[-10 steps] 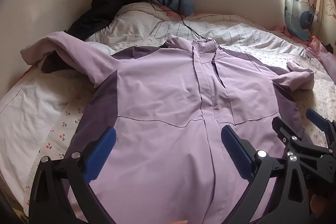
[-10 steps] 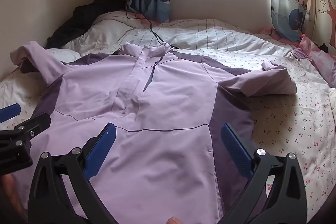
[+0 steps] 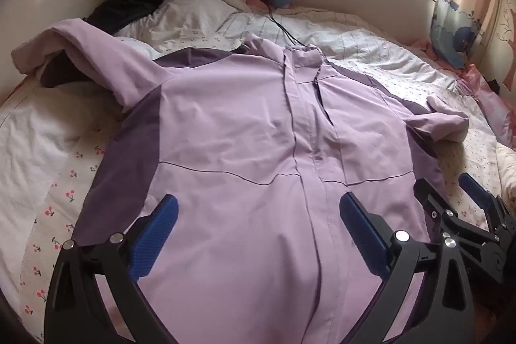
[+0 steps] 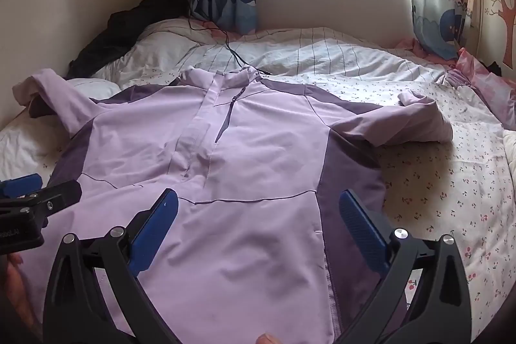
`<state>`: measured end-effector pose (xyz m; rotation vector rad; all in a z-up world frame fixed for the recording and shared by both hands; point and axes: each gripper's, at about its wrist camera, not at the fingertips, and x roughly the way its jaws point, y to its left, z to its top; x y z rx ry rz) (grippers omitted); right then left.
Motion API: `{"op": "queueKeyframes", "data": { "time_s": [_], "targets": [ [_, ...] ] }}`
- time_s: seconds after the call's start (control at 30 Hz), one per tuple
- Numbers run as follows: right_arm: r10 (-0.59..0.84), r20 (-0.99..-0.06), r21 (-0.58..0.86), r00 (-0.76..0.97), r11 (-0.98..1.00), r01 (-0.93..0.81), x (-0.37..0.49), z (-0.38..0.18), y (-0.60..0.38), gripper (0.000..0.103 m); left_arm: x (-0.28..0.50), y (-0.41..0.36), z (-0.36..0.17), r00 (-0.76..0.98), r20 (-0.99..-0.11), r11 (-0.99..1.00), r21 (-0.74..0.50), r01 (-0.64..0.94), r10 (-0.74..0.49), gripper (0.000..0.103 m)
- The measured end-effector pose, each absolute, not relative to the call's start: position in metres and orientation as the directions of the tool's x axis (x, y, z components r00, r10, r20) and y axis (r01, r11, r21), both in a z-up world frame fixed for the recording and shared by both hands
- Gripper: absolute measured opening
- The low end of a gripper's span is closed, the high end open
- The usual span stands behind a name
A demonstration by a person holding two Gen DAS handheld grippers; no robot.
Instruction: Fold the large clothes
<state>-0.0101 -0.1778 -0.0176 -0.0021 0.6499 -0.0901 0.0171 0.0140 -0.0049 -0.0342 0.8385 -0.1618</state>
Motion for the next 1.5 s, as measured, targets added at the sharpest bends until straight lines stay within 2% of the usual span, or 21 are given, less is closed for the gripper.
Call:
{"op": "queueKeyframes", "data": {
  "time_s": [0.2,0.5,0.7,1.5],
  "targets": [
    [-0.093,-0.6,-0.033,0.795,0.995,0.092,-0.013,-0.016,-0.181,0.097,0.015,0.004,0.001,0.69,-0.706,0.987,-0.107,0.121,-0.161,0.096],
    [-0.077,-0.605,-0.009,0.792,0.996,0.09,-0.012,-0.013,-0.189,0.097,0.025,0.002,-0.001,0.713,-0.695,0.996,-0.07,0.054,-0.087,0.096],
    [-0.061,-0.599,-0.001,0.798,0.997,0.076,-0.014,-0.01,-0.189,0.097,0.03,0.01,-0.007,0.693,-0.714,0.994,-0.098,0.041,-0.099,0.096],
    [-0.055,-0.612,-0.004,0.789,0.998,0.066,-0.013,-0.019,-0.187,0.097,0.033,0.01,-0.017,0.662,-0.744,0.996,-0.072,0.052,-0.089,0.096]
  ]
}}
